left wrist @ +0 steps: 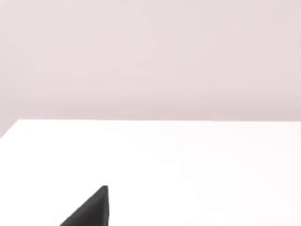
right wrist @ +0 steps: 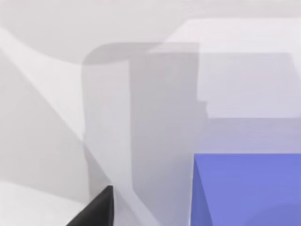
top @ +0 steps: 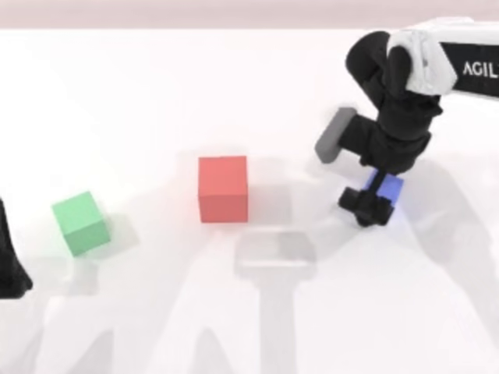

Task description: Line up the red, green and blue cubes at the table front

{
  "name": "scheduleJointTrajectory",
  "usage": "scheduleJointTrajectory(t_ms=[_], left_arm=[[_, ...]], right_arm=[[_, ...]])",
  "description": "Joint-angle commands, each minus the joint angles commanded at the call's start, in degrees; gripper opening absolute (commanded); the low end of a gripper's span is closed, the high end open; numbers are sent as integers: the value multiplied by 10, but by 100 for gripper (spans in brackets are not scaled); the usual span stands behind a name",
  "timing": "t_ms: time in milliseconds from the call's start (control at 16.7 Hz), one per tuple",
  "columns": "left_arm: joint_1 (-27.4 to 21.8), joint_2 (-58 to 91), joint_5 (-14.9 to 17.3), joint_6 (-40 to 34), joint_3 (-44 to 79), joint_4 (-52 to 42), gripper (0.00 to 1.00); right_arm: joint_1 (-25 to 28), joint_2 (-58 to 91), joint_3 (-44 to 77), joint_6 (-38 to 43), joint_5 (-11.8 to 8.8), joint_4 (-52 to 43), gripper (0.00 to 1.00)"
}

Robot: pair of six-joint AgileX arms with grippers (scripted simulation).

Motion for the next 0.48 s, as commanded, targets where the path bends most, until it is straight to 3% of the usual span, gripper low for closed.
scheduleJointTrajectory(t_ms=[480], left_arm=[[0, 0, 0, 0, 0, 0, 100]], right_arm=[[0, 0, 0, 0, 0, 0, 32]])
